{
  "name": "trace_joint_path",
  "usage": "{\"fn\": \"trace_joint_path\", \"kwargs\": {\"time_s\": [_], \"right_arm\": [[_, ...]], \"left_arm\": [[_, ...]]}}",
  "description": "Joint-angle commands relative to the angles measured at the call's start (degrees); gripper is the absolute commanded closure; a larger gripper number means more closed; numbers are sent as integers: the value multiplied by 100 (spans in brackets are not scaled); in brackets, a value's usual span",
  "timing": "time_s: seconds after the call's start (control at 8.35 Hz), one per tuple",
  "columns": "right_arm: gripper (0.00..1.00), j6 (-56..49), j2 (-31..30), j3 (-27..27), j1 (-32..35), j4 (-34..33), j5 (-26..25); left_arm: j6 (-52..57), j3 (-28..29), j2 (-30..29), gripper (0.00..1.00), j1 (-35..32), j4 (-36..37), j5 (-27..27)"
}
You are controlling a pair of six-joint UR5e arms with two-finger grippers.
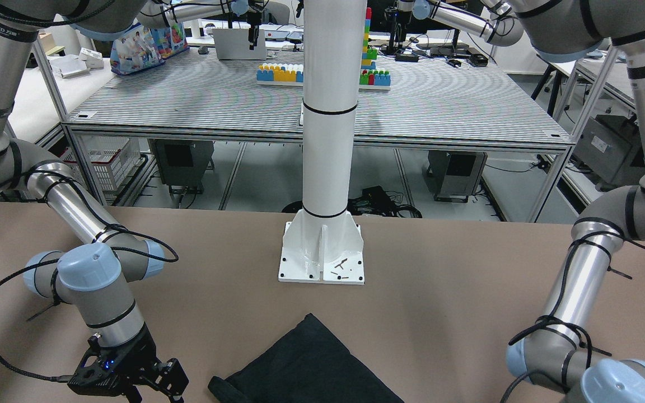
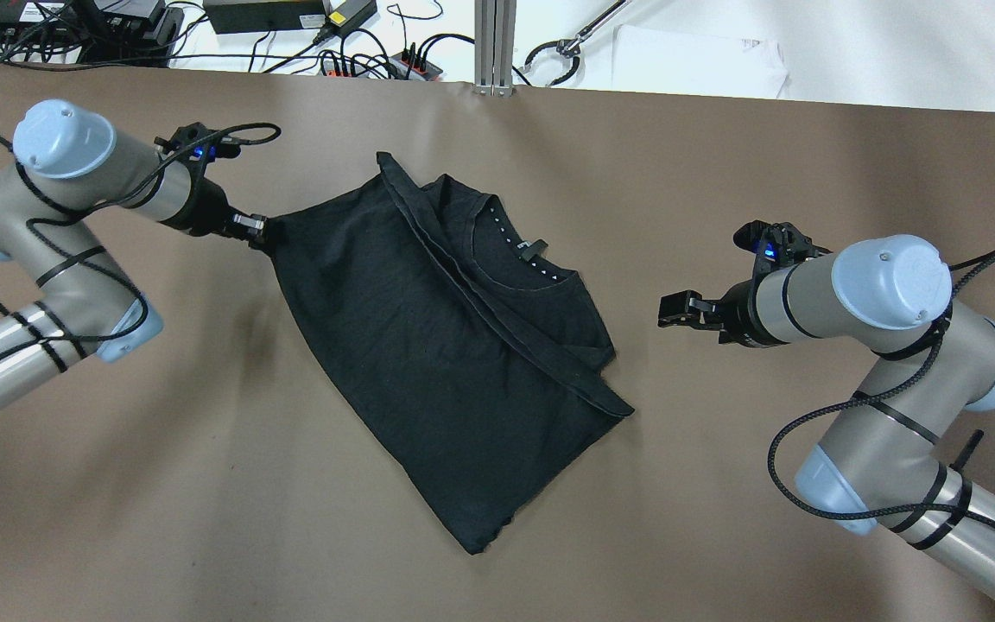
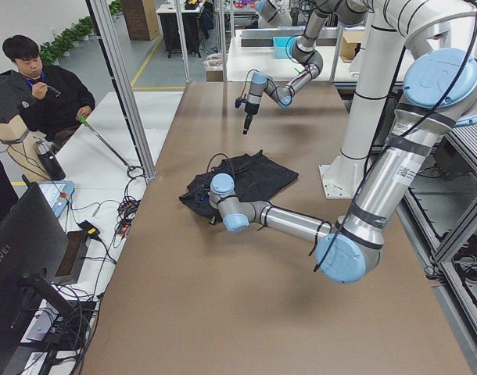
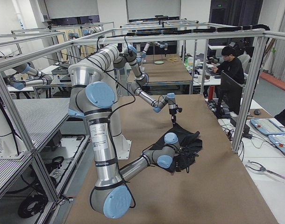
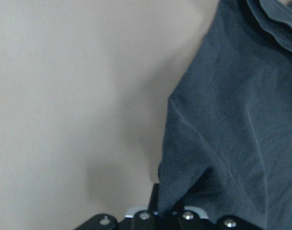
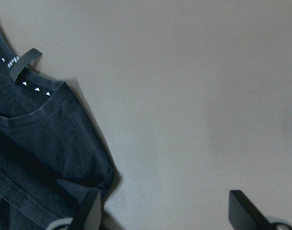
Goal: Fold clothes
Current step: 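Grasp the shirt's side with the left gripper and fold it across, then pull the left gripper away from the robot while the right gripper moves to the shirt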
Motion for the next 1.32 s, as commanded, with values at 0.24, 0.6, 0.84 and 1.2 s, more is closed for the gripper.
{"fn": "trace_joint_path", "kwargs": {"time_s": [0.24,0.6,0.84,1.2], "right_arm": [[6,0,14,-18,-21,5,-8],[6,61,93,-97,-82,-48,-17],[6,349,268,-141,-274,-40,-139],[8,2619,725,-422,-1002,13,-1024]], "left_arm": [[591,3495,-2998,100,13,163,1371],[1248,3764,-3179,9,6,145,1609],[1259,3624,-3153,0,-204,137,1496],[1259,3028,-2688,0,-381,145,1196]]}}
